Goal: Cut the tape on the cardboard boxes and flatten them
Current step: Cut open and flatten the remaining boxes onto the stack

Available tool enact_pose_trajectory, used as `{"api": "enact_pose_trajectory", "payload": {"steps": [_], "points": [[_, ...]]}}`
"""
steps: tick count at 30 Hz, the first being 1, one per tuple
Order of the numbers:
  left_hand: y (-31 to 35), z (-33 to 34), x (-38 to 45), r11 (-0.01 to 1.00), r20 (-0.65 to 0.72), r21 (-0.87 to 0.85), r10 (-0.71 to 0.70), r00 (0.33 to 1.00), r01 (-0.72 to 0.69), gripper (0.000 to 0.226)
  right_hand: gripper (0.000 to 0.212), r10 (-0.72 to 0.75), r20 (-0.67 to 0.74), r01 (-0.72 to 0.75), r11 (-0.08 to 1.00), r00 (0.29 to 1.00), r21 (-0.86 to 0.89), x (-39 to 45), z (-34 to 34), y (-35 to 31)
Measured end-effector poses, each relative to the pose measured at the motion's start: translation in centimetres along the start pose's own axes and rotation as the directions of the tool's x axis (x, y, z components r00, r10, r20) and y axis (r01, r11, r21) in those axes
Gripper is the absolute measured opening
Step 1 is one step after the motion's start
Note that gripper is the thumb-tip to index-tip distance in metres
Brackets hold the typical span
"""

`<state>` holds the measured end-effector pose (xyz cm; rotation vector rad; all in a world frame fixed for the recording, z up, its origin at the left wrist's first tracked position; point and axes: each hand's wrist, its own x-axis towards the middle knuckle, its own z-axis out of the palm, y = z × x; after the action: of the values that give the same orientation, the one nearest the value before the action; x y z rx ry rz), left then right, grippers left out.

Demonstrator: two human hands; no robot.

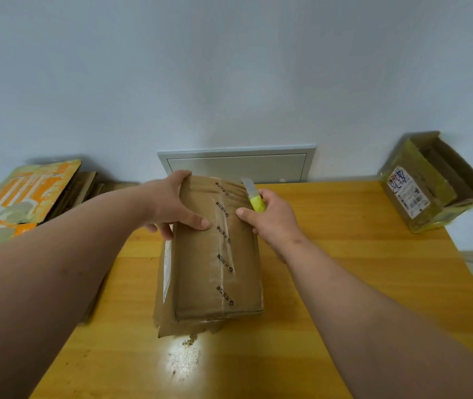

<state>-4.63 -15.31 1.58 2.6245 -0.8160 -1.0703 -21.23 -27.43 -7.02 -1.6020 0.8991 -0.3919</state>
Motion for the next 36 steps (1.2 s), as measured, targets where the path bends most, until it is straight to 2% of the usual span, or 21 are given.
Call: {"api": "enact_pose_trajectory", "payload": {"steps": [3,6,8,11,15,18,20,21,23,26,29,31,36], "points": [[0.6,-0.8,-0.5,0.995,-0.146,0.038,0.097,0.985,-0.092,0.096,0.034,-0.029,-0.024,0.030,0.999,0.999,0.033,0.5,-0.7,-1.1],[1.1,-0.7,-0.9,0.969,-0.330,0.149,0.234,0.914,-0.195,0.083,0.032,-0.060,-0.034,0.061,0.998,0.998,0.020,0.8,-1.3,-2.0],[1.5,-0.3,-1.2,0.954,-0.359,0.156,0.295,0.885,-0.255,0.081,0.031,-0.066,-0.033,0.066,0.998,0.997,0.000,0.7,-1.4,-2.2],[1.9,0.4,-1.9,0.942,-0.316,0.163,0.332,0.889,-0.294,0.081,0.031,-0.061,-0.044,0.060,0.998,0.997,-0.005,0.2,-1.3,-1.9],[2.3,1.2,-2.5,0.947,-0.312,0.197,0.304,0.900,-0.252,0.079,0.036,-0.045,-0.042,0.044,0.998,0.998,-0.038,-0.2,-1.1,-1.5],[2.6,1.1,-2.4,0.977,-0.373,0.026,0.205,0.905,-0.211,0.061,0.042,-0.058,-0.012,0.057,0.995,0.998,-0.082,0.1,-1.4,-2.0],[2.3,1.3,-2.4,0.977,-0.287,-0.141,0.114,0.951,-0.160,0.056,0.043,-0.055,0.021,0.057,0.992,0.998,-0.116,0.2,-1.5,-2.1],[1.8,1.7,-2.5,0.977,-0.222,-0.180,0.076,0.972,-0.118,0.058,0.043,-0.052,0.041,0.058,0.986,0.998,-0.157,0.1,-1.4,-2.1],[0.4,3.2,-2.4,0.993,-0.158,-0.105,0.045,0.986,-0.062,0.065,0.040,-0.046,0.081,0.066,0.960,0.996,-0.271,-0.3,-0.8,-1.5],[-1.2,5.1,-2.3,0.994,-0.221,-0.004,0.104,0.970,-0.107,0.077,0.042,-0.042,0.076,0.069,0.908,0.996,-0.413,-0.9,-0.2,-1.0],[-2.1,5.4,-2.3,0.980,-0.133,0.131,0.168,0.977,-0.151,0.111,0.045,-0.059,0.089,0.096,0.849,0.994,-0.519,-0.7,-0.6,-1.4],[-2.2,5.2,-2.4,0.974,-0.075,0.172,0.162,0.984,-0.147,0.130,0.047,-0.093,0.085,0.125,0.801,0.992,-0.586,-0.8,-0.6,-1.9],[-1.9,5.4,-2.0,0.974,-0.124,0.166,0.173,0.977,-0.151,0.131,0.041,-0.172,0.037,0.154,0.735,0.984,-0.661,-1.6,0.2,-2.6]]}}
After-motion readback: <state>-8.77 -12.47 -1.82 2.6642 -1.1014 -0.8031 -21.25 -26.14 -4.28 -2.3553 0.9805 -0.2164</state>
